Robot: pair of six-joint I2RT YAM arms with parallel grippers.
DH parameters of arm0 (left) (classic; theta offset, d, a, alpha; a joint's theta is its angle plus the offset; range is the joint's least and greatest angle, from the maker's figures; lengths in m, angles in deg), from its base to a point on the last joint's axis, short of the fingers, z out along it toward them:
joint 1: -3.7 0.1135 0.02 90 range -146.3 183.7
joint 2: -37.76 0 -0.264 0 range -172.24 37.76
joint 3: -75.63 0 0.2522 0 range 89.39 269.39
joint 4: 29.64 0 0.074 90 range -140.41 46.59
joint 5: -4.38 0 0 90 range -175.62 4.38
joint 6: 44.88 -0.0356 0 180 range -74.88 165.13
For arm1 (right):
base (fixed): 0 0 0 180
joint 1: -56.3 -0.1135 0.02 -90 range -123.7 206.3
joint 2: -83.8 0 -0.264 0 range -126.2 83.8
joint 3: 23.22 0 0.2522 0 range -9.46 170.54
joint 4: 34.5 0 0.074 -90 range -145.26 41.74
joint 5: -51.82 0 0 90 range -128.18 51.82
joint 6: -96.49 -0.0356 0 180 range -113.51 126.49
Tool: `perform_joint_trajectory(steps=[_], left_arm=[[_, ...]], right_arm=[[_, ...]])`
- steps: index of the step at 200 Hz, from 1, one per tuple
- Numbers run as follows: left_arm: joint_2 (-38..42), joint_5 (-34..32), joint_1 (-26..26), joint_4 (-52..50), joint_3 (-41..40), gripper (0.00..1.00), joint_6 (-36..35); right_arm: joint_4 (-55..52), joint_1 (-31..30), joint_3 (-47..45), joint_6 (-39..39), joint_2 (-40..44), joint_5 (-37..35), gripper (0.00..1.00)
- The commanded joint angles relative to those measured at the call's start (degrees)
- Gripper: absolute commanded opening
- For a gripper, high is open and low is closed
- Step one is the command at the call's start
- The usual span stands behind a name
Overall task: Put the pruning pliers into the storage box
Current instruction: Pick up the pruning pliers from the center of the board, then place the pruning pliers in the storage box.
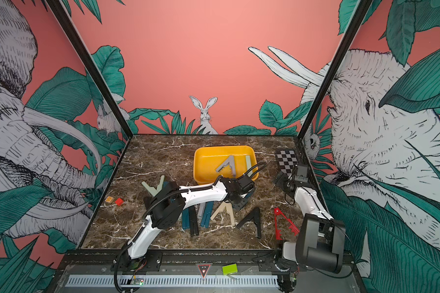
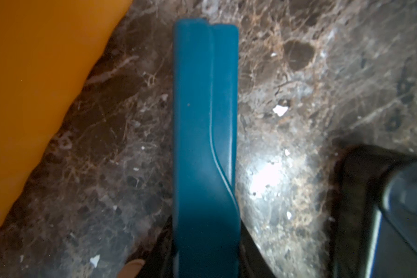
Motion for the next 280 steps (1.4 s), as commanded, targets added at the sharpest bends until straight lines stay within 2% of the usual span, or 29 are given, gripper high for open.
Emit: perform_joint_trajectory(steps=[1, 18, 59, 87, 115, 166, 193, 250, 280], left_arm=[[10.5, -2.1, 0.2, 2.5, -1.6, 0.04, 0.0], [14.3, -5.5, 0.4, 2.1, -2.2, 0.04, 0.0], [23.8, -11.0, 2.5, 2.6, -6.2, 0.05, -0.3], [27.8, -11.7, 7.5, 1.9, -9.0, 0.06, 2.3], [29.3, -14.3, 12.2, 0.5, -10.6, 0.09, 1.5], [22.4, -10.9, 19.6, -2.5, -7.4, 0.11, -0.4], [17.3, -5.6, 23.2, -1.9, -6.8, 0.11, 1.1], [6.1, -3.7, 25.5, -4.4, 1.7, 0.13, -1.3], [2.9, -2.9, 26.8, -5.0, 3.5, 0.15, 0.7]], right_arm=[[1.4, 0.4, -0.3, 0.4, 1.1, 1.7, 0.91], [2.8, 0.4, -0.4, 0.3, 1.5, 4.5, 0.89], [5.0, 0.4, -0.9, -1.2, 3.0, 5.2, 0.89], [4.8, -0.1, 0.0, -1.8, 3.0, 6.2, 0.88], [5.4, -2.4, 0.8, -3.2, 2.7, 5.7, 0.88], [5.9, -5.7, 2.4, -4.7, 0.8, 4.2, 0.87], [5.1, -6.0, 2.5, -4.7, 1.1, 3.2, 0.87], [3.6, -6.0, 3.2, -4.8, 1.3, 1.8, 0.87], [3.0, -6.0, 3.9, -4.5, 1.2, 1.0, 0.87]])
